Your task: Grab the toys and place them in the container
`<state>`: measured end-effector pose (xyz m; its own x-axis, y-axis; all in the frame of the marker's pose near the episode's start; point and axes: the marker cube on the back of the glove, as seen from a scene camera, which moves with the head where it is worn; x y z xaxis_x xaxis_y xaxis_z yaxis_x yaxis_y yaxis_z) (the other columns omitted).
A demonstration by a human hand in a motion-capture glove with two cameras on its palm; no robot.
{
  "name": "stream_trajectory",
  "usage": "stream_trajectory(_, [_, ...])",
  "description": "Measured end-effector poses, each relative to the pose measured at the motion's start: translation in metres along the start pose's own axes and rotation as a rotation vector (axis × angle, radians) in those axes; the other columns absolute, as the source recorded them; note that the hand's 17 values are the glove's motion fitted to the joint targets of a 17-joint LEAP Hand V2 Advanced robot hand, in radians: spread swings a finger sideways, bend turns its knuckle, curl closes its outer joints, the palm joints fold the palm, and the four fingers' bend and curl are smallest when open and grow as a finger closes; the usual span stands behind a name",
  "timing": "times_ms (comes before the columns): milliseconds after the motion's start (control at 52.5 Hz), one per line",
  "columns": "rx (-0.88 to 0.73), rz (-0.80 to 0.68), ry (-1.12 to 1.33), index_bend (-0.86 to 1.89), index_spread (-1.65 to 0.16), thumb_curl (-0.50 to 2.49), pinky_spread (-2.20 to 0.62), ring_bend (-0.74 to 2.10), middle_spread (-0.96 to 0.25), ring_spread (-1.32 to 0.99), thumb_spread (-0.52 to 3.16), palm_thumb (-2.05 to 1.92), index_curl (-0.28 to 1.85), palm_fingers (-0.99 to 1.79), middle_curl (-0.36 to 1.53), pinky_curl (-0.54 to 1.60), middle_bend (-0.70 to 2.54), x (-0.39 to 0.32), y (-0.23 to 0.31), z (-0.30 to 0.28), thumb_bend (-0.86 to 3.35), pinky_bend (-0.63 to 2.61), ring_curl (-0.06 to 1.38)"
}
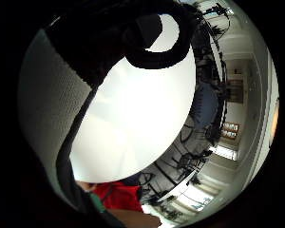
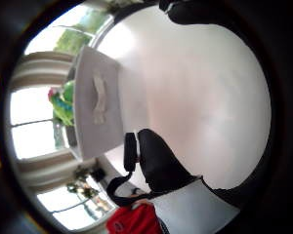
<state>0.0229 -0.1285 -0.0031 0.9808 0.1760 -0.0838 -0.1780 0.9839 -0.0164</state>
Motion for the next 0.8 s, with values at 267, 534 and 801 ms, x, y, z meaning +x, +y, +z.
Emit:
stream_trajectory(267, [-0.014, -0.022, -0.035, 0.18, -0.44, 0.31, 0.11, 0.31, -0.11, -0.02, 1.1, -0.04, 0.39, -0.06, 0.3, 0.31, 0.15, 0.02, 0.002, 0.013, -0.05, 1.04, 0.27])
stream_trajectory(534, [-0.021, -0.033, -0.075, 0.19, -0.44, 0.3, 0.11, 0.29, -0.1, -0.02, 1.1, -0.04, 0.39, -0.07, 0.28, 0.3, 0.15, 0.013, 0.011, 0.023, -0.05, 1.01, 0.27])
stream_trajectory(801, [-0.006, -0.015, -0.073, 0.19, -0.44, 0.29, 0.11, 0.27, -0.1, -0.02, 1.09, -0.04, 0.39, -0.06, 0.27, 0.3, 0.15, 0.027, 0.012, 0.029, -0.04, 0.97, 0.28])
